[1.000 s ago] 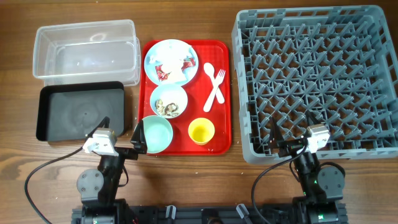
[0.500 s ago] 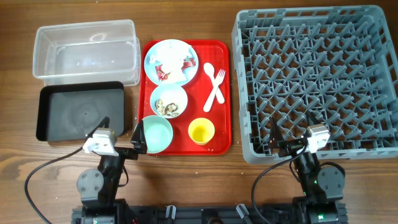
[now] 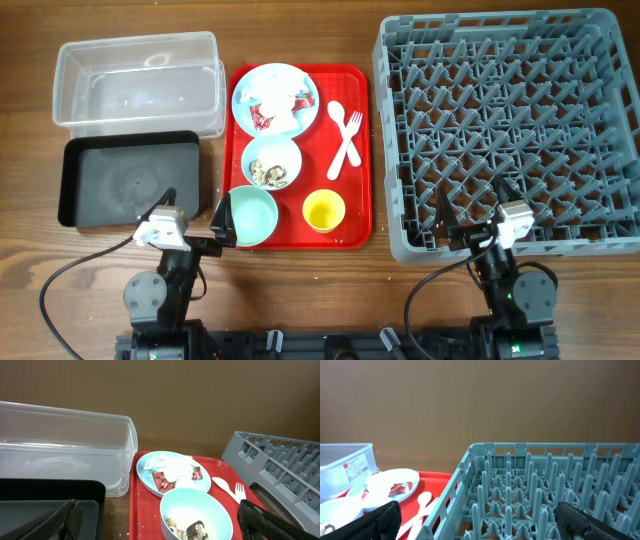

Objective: Sort waste into correct bins and load items into the dishwasher rack
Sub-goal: 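Raise both grippers from rest toward the red tray and rack, then grasp tissues and wrappers on the blue plate with left gripper, drop into clear bin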

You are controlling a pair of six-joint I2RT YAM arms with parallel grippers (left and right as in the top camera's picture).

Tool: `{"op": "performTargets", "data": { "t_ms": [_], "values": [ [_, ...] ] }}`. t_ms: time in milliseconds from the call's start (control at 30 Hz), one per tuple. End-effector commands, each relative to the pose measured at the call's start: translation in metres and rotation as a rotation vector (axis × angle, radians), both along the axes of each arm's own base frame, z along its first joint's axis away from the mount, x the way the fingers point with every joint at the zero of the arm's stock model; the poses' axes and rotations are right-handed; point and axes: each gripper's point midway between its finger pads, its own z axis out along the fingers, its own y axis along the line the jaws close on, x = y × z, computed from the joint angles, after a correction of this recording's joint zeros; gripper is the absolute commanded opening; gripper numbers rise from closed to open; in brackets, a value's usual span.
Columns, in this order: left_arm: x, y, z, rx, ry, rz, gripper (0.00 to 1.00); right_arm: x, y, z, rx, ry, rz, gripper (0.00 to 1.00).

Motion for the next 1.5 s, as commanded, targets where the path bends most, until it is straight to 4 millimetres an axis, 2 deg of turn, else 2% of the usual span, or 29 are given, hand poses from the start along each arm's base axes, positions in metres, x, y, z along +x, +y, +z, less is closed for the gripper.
{"op": "performTargets", "data": {
  "t_ms": [0,100,167,267,333,433,500,567,700,800,867,933,1000,1067,1167,1233,1267,1333,1433,1467],
  "values": [
    [0.000,0.001,-0.003,0.016,0.007,0.004,1.00,-0.001,0.000,0.006,-0.008,-0.028,0.003,0.99],
    [0.001,0.000,0.004,0.017,-0.024,0.004,1.00,-0.001,0.000,0.013,-0.006,-0.055,0.003,1.00],
    [0.001,0.000,0.020,0.020,-0.088,0.004,1.00,-0.002,0.000,0.017,-0.004,-0.072,0.003,1.00],
    [-0.001,0.000,0.038,0.020,-0.157,0.004,1.00,-0.007,0.000,0.045,0.003,-0.188,0.002,1.00],
    [-0.002,0.000,0.046,0.022,-0.174,0.005,1.00,-0.009,0.000,0.053,0.004,-0.208,0.002,1.00],
    [-0.008,0.000,0.076,0.029,-0.220,0.005,1.00,-0.014,-0.001,0.077,-0.071,-0.260,-0.013,1.00],
    [-0.008,0.000,0.097,0.026,-0.183,0.005,1.00,-0.013,-0.001,0.102,-0.067,-0.267,-0.012,1.00],
    [-0.004,0.000,0.111,0.024,-0.127,0.005,1.00,-0.009,0.000,0.119,-0.067,-0.259,-0.011,1.00],
    [0.028,0.002,0.141,0.017,0.067,0.002,1.00,0.021,0.018,0.153,-0.087,-0.167,0.088,1.00],
    [0.068,0.002,0.158,0.010,0.273,-0.007,1.00,0.052,0.029,0.175,-0.093,-0.048,0.145,1.00],
    [0.097,-0.010,0.168,0.041,0.399,-0.057,1.00,0.073,0.031,0.181,-0.093,0.075,0.151,1.00],
    [0.134,-0.037,0.170,0.118,0.542,-0.139,1.00,0.093,0.032,0.181,-0.093,0.222,0.157,1.00],
    [0.165,-0.062,0.159,0.159,0.690,-0.202,1.00,0.108,0.033,0.170,-0.092,0.371,0.163,1.00],
    [0.191,-0.091,0.128,0.243,0.851,-0.294,1.00,0.119,0.035,0.151,-0.091,0.502,0.172,1.00],
    [0.213,-0.138,0.056,0.496,0.951,-0.528,1.00,0.132,0.035,0.117,-0.090,0.617,0.170,1.00],
    [0.227,-0.156,0.013,0.533,0.988,-0.578,1.00,0.133,0.035,0.096,-0.086,0.696,0.172,1.00],
    [0.233,-0.162,-0.007,0.539,1.009,-0.588,1.00,0.131,0.035,0.087,-0.087,0.731,0.173,1.00],
    [0.244,-0.162,-0.032,0.552,1.025,-0.582,1.00,0.131,0.035,0.078,-0.088,0.764,0.175,1.00],
    [0.254,-0.150,-0.058,0.643,1.031,-0.598,1.00,0.132,0.035,0.075,-0.089,0.774,0.175,0.99],
    [0.259,-0.140,-0.071,0.671,1.049,-0.576,1.00,0.132,0.035,0.075,-0.088,0.774,0.175,1.00]
  ]
}}
